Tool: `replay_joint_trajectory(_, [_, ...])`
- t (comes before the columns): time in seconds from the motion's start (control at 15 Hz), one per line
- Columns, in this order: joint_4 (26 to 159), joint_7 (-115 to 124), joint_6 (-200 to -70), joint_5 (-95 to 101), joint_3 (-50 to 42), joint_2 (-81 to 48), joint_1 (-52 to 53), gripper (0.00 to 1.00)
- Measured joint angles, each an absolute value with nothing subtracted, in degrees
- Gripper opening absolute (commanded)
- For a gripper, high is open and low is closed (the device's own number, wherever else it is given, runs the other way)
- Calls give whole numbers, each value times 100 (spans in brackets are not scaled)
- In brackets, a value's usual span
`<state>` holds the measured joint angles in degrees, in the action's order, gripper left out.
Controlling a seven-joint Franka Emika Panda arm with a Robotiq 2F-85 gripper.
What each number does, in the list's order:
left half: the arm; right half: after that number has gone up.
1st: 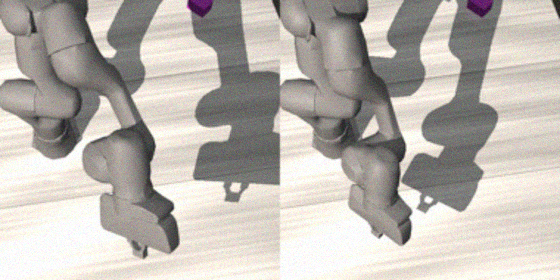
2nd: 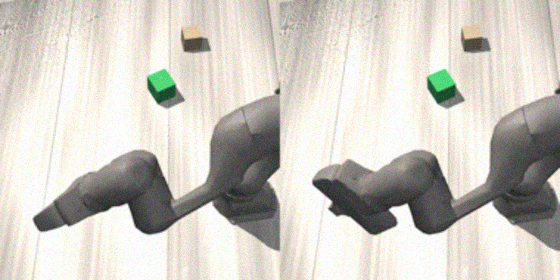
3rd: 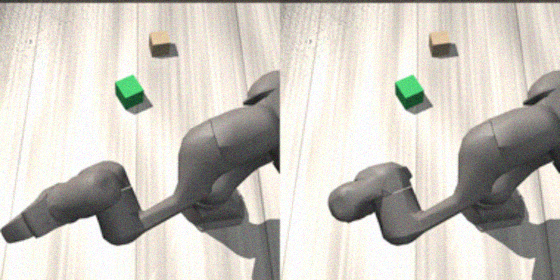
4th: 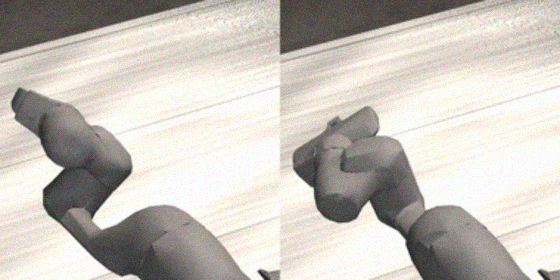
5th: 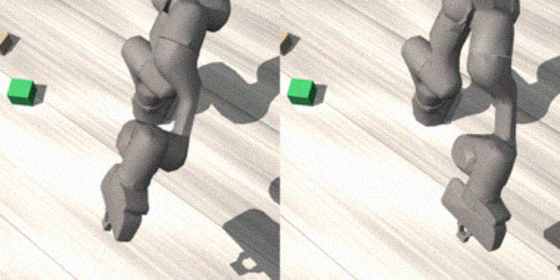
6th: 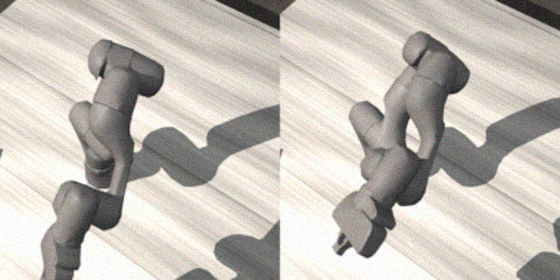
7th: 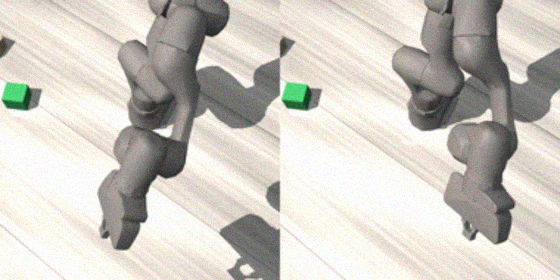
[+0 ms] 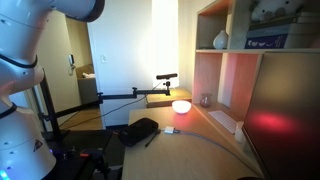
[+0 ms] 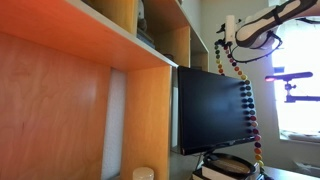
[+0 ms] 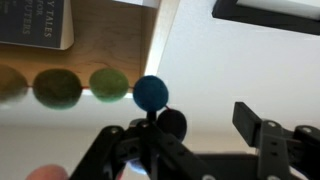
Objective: Pick the string of beads and place it over the computer
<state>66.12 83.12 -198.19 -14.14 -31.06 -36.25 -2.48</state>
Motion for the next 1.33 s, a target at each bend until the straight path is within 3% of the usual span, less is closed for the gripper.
replay_joint_trajectory(0.2, [6754, 8365, -19572, -1359, -2786, -3524, -303, 100])
replay_joint_trajectory(0.87, [6860, 8476, -17441, -1975, -500, -2827, -1723, 100])
replay_joint_trajectory(1.33, [6852, 8684, -15888, -3082, -57, -2573, -2334, 100])
